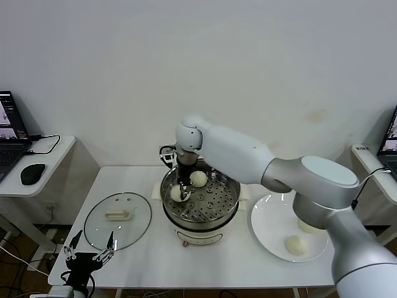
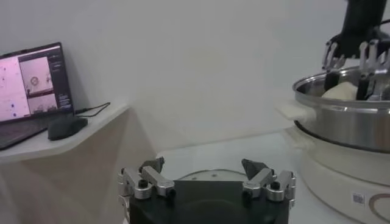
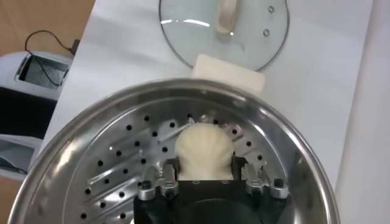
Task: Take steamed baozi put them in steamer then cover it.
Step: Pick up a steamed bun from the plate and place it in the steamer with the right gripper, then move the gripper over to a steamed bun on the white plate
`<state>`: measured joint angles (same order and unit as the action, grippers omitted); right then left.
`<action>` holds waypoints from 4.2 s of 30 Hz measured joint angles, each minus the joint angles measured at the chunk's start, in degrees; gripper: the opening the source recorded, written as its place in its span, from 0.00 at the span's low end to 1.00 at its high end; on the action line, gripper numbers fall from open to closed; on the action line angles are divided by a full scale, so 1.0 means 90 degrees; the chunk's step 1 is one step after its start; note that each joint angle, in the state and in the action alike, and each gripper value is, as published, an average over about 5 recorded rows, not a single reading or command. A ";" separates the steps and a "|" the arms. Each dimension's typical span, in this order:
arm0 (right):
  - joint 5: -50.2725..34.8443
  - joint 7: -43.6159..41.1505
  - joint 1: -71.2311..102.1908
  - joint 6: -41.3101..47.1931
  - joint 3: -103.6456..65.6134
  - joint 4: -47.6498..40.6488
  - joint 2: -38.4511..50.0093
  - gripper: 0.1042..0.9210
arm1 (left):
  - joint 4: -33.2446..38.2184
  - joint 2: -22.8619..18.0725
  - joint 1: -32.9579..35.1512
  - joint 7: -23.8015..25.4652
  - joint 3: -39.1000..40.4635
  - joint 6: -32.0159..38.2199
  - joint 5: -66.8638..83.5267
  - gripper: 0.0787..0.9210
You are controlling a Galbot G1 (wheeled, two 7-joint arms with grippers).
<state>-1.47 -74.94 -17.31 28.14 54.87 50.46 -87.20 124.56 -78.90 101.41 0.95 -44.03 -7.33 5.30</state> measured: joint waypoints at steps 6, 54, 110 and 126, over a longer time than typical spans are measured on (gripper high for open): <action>0.0051 0.0017 0.0012 0.0023 -0.0036 -0.0003 0.0001 0.71 | -0.0005 0.0005 0.0000 0.0002 -0.0008 0.0001 0.0002 0.88; 0.1004 -0.0413 0.1206 -0.0831 -0.1514 0.4497 0.6148 0.88 | 0.0127 -0.0177 0.0394 0.0082 0.0068 0.0030 -0.0255 0.88; 0.2381 -0.0080 0.3697 -0.1049 -0.2289 0.3722 0.5919 0.86 | -0.0118 -0.0258 0.0413 0.0081 0.0141 0.0045 -0.0359 0.88; 0.2237 -0.0143 0.3480 -0.1041 -0.2253 0.3697 0.6089 0.60 | -0.0211 -0.0263 0.0352 0.0074 0.0235 0.0050 -0.0372 0.88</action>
<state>18.66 -76.22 14.01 18.77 34.60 83.73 -32.40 122.66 -81.27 104.57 1.62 -41.91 -6.89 1.95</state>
